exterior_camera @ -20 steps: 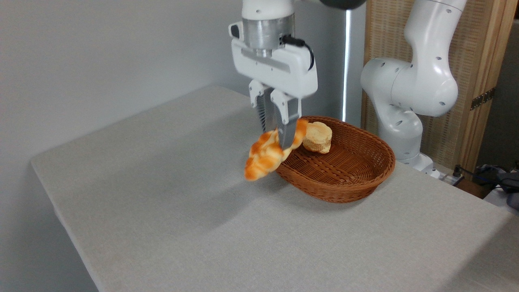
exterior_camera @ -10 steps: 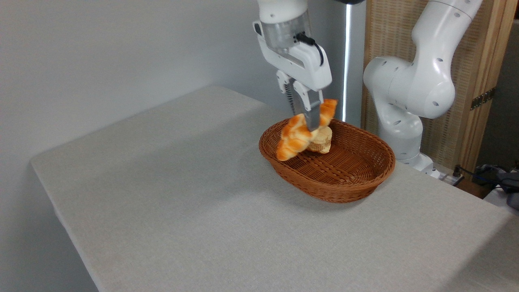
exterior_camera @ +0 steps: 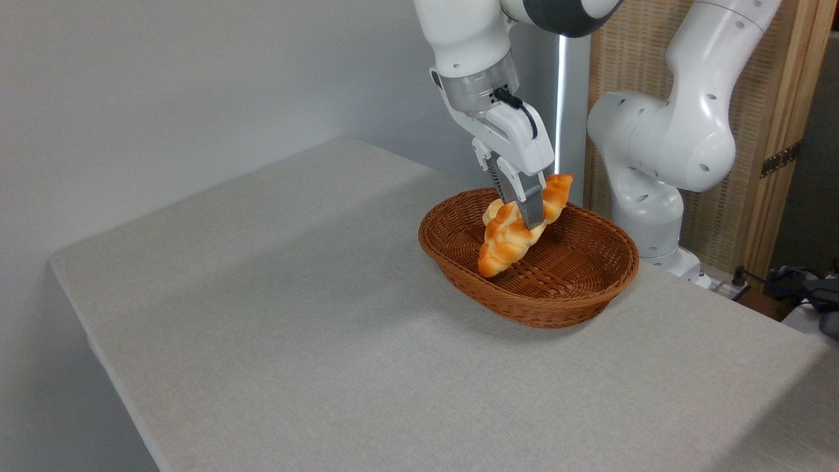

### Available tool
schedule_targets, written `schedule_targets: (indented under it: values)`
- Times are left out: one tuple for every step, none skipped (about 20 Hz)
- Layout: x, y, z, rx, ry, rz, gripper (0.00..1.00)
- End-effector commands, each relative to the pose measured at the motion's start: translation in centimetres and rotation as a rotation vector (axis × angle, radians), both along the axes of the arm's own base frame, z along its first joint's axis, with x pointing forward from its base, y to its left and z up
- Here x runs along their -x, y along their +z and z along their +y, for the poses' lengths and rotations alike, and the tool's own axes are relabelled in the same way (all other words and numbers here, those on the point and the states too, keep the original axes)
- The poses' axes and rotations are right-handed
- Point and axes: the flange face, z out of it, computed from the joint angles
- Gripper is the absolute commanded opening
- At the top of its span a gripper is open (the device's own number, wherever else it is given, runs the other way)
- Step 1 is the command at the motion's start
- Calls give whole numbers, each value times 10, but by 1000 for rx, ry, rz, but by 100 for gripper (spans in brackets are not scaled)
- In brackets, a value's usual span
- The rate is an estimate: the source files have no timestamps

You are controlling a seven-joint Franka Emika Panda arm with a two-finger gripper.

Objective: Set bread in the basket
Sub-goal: 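Lower the roll into the basket beside the round bun and release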

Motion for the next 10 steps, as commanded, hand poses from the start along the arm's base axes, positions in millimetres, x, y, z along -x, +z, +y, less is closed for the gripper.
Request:
schedule_targets:
  values:
    - [4,-6,7,-12,-28,23,42]
    - [4,-6,7,-12,-28,22,47]
    - [4,-7,8,-19,-30,21,55]
    - [3,-8,9,-33,-33,19,56]
    - [3,-8,10,-35,-33,17,58]
    - [2,-8,10,-34,-33,15,63]
    - [1,-9,10,-35,-31,15,63]
    - [1,-9,10,-34,-33,12,63]
    - [0,-9,11,-31,-29,10,67]
    - [0,-9,12,-30,-28,10,70]
